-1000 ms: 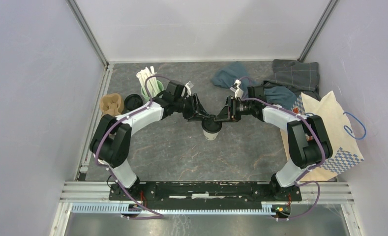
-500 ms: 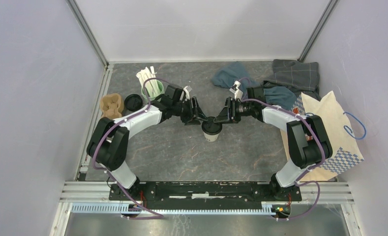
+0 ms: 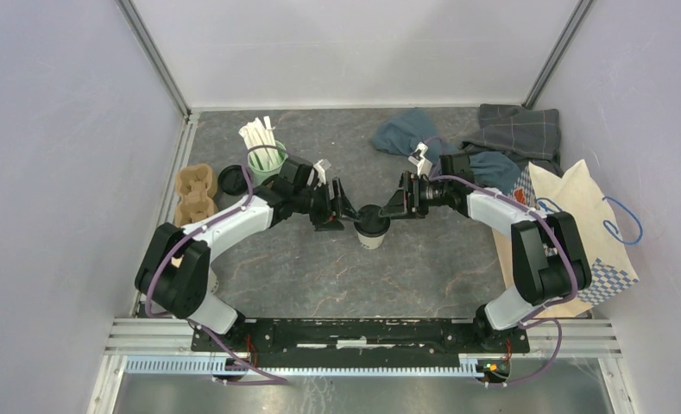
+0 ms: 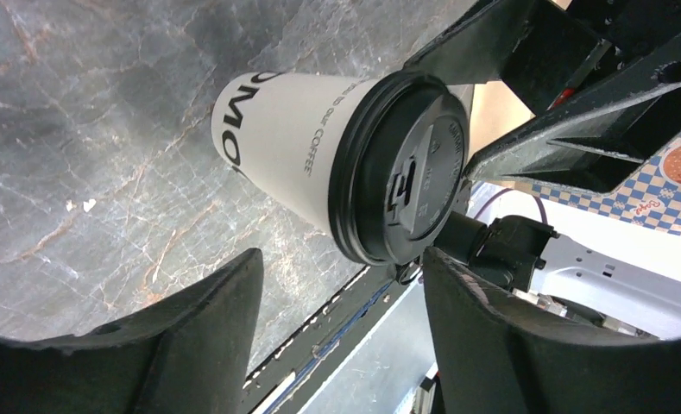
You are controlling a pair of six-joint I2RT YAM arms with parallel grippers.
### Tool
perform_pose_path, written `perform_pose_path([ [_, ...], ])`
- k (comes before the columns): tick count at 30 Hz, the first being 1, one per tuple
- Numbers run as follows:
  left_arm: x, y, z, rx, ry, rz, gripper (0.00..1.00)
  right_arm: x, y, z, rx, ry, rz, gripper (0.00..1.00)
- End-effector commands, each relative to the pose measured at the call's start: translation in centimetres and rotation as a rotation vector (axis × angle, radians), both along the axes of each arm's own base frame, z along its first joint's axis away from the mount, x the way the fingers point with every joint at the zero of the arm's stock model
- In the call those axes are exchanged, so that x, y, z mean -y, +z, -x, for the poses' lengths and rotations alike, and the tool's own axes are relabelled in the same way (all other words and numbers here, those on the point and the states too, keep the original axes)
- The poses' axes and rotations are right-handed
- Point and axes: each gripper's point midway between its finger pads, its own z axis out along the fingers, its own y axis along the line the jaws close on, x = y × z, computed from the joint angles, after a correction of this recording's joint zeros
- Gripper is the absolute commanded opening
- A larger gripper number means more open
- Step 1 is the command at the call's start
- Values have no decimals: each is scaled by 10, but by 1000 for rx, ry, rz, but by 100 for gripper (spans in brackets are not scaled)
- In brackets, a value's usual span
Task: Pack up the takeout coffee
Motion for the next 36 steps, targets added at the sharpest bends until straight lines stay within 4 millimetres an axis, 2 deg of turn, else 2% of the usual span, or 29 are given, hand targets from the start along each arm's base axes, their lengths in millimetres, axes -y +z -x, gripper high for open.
perform_pose_path([
  [1,2,7,9,-6,0,64,72,3,3,9,38,16,-24,73],
  [7,4,-16,13,-35,-10,39,68,3,-12,14,21,15,-36,62],
  [12,-9,-41,14,-53,30,-63,61,6,-29,16,21,16,-14,57],
  [15,-8,-25,12,-14,12,-47,66,5,-20,13,35,21,-15,57],
  [21,7,33,4,78,-24,69,82,3,0,8,50,25,-29,60],
  [24,12,44,0,94,-25,90,84,2,2,7,53,23,-31,61],
  [28,20,26,2,49,-40,69,82,2,-1,8,45,25,-31,60],
  [30,21,11,6,18,-43,40,76,3,-5,9,40,24,-25,60],
  [34,3,-34,18,-54,3,-60,58,6,-18,13,23,16,-15,59],
  [36,-6,-51,26,-74,10,-94,53,8,-25,14,9,8,-11,58],
])
